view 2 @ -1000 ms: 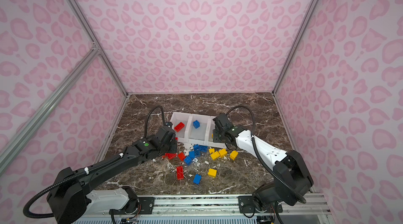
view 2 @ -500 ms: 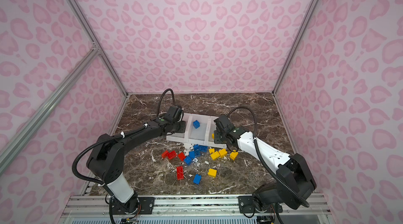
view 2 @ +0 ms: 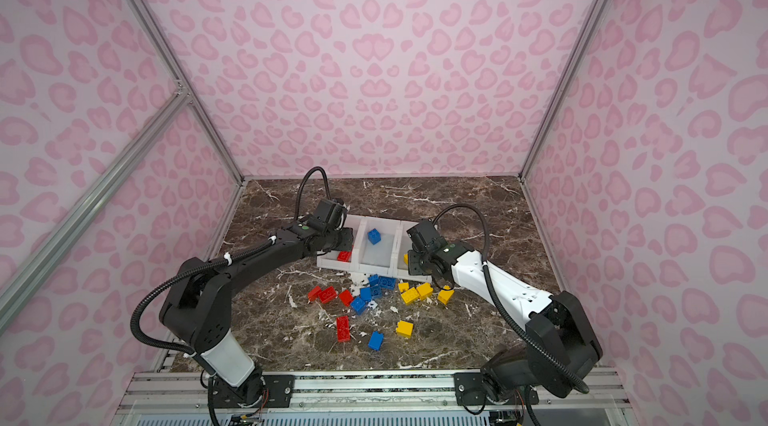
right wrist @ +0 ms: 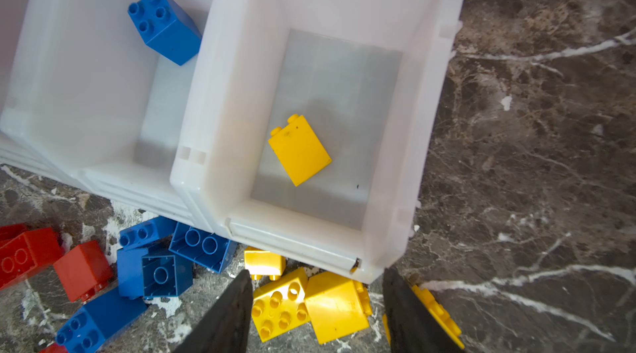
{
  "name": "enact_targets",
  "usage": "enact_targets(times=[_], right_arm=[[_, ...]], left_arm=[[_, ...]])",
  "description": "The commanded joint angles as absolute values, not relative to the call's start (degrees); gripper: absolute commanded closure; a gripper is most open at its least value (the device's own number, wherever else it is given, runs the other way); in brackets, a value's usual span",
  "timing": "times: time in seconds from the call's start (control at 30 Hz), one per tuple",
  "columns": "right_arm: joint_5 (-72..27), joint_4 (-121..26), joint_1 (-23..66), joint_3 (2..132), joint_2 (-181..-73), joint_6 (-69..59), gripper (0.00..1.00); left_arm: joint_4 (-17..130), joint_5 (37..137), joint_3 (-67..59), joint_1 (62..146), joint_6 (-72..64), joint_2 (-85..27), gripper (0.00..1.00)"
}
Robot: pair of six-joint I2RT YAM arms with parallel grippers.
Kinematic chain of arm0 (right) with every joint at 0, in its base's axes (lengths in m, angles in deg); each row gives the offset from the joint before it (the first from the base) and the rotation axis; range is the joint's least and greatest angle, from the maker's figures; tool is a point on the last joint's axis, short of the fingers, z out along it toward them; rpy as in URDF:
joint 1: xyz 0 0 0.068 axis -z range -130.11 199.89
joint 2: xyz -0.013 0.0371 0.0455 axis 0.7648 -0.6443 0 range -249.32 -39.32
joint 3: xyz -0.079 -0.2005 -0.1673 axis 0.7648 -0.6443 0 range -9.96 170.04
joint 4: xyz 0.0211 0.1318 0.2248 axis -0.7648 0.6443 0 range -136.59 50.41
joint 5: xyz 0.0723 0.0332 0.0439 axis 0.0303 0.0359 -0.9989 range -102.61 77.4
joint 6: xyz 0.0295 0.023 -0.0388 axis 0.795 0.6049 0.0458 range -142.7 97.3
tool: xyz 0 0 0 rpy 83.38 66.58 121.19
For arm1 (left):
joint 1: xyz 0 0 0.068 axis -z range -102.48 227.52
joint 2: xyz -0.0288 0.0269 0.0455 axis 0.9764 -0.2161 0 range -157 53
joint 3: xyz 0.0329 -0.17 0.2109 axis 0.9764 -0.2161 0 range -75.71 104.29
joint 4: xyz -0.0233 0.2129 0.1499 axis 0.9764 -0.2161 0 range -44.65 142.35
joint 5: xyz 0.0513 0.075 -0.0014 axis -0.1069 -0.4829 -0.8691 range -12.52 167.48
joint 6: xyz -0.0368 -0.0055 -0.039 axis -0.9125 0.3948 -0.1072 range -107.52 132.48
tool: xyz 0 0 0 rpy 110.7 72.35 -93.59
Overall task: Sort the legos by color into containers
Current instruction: 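Carry the red brick into the compartment nearest the left gripper and release, then grasp a yellow brick beside the bin with the right gripper while the left gripper returns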
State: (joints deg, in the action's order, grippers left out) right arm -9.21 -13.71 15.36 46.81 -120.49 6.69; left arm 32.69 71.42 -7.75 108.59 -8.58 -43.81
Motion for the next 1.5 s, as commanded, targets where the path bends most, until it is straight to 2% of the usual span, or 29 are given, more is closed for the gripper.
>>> enact_targets(times=[0.0,0.53,1.03,1.3,1.47], right_arm=[[-8.4,-12.9,15.0,46.0,-119.8,7.3,0.39],[-8.1,-13.8,11.6,37.3,-116.2,10.1,0.38],[-11.7,-16.4,13.7,37.5,-122.2,4.7,0.36],[-12.4,-17.6,14.5,37.5,-125.1,3.7,0.40],[-11.9,-17.9,14.8,36.7,-125.2,3.7,0.49]], left_arm=[[33.7,71.1,-9.6,108.5,-9.5,-41.4,0.46],[33.9,69.5,-24.2,108.5,-14.9,-23.4,0.44],[32.9,69.4,-32.5,108.8,-20.1,-13.6,0.44],[32.4,69.2,-33.2,109.3,-20.6,-12.7,0.43],[32.4,69.0,-33.3,109.5,-20.7,-12.5,0.43]])
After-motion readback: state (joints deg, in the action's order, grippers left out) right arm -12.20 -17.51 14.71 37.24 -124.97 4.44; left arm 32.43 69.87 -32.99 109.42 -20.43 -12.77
